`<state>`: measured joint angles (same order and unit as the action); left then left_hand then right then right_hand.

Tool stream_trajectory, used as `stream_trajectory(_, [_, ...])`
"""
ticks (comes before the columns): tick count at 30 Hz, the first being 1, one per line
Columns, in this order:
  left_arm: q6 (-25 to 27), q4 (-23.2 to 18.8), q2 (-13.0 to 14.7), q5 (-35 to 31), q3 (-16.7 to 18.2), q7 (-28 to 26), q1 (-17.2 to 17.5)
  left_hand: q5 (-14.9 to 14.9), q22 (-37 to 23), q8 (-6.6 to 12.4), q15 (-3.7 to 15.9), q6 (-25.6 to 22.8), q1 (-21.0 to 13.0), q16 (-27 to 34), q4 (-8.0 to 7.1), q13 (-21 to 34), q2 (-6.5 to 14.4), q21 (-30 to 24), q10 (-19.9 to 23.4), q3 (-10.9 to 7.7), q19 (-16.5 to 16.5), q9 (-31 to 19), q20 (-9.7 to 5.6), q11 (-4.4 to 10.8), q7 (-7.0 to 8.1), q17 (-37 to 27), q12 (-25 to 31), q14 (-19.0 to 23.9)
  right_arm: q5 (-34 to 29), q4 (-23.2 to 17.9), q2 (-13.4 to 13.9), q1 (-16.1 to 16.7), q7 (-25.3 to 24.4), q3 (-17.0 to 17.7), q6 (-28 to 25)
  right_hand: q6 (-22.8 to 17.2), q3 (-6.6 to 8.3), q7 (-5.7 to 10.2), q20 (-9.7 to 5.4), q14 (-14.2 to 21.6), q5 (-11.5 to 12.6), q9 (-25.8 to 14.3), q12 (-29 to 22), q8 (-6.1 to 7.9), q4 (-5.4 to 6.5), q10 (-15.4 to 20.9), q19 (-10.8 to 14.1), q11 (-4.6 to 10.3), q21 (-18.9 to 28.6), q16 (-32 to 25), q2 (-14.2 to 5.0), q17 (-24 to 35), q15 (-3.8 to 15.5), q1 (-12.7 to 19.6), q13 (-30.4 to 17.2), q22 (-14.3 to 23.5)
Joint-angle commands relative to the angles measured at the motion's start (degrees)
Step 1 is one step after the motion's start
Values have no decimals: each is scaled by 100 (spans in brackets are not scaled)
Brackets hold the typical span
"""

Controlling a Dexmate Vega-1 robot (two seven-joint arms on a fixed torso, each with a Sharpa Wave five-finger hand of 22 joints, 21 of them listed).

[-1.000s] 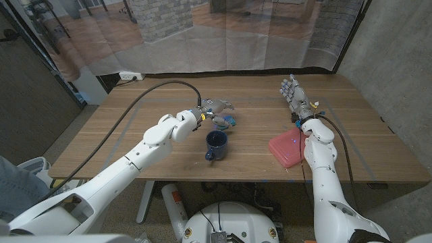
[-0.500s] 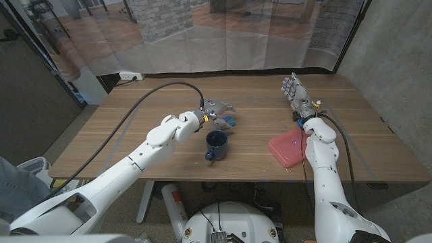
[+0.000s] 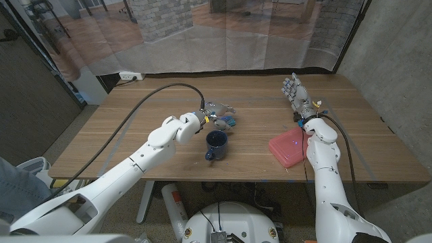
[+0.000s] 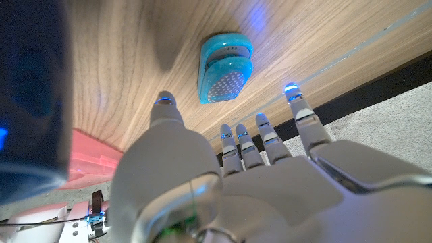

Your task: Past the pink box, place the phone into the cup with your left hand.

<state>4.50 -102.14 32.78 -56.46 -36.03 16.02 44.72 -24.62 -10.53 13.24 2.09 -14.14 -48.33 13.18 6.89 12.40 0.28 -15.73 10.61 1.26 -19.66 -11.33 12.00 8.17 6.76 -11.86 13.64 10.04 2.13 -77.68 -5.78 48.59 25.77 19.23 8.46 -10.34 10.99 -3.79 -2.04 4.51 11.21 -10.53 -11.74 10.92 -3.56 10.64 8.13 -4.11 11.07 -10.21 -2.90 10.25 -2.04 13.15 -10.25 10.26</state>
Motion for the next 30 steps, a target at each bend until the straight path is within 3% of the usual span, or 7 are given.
stream_trajectory(1, [-34, 154, -31, 21, -29, -171, -18, 14, -22, 10, 3, -110, -131, 26, 47, 31, 28, -39, 56, -26, -121, -26, 9, 31, -9, -23, 34, 102, 6, -53, 9, 62, -1, 19, -27, -35, 21, 31, -56, 55, 21, -26, -14, 24, -30, 36, 22, 5, 49, -43, -5, 17, -9, 24, -21, 33])
stream_trajectory(17, [-201, 530, -157, 134, -158, -220, -273, 87, -16, 137, 130, -521, -505, 84, 150, 61, 101, -100, 351, -126, -501, -33, 5, 105, 80, -31, 118, 398, 26, 95, -19, 8, -46, 43, 80, -34, 16, 36, -56, 62, 21, -26, -15, 24, -35, 41, 25, 0, 50, -44, -5, 18, -14, 18, -21, 33])
stream_trajectory(30, [-139, 560, -178, 187, -180, -101, -329, 229, -5, 284, 213, -1019, -817, 149, 172, 75, 160, -146, 708, -205, -876, -33, 5, 146, 113, -42, 192, 729, 35, 334, -32, -80, -68, 55, 183, -31, 12, 37, -50, 61, 21, -27, -18, 23, -40, 49, 24, 6, 50, -43, -5, 17, -15, 14, -21, 33])
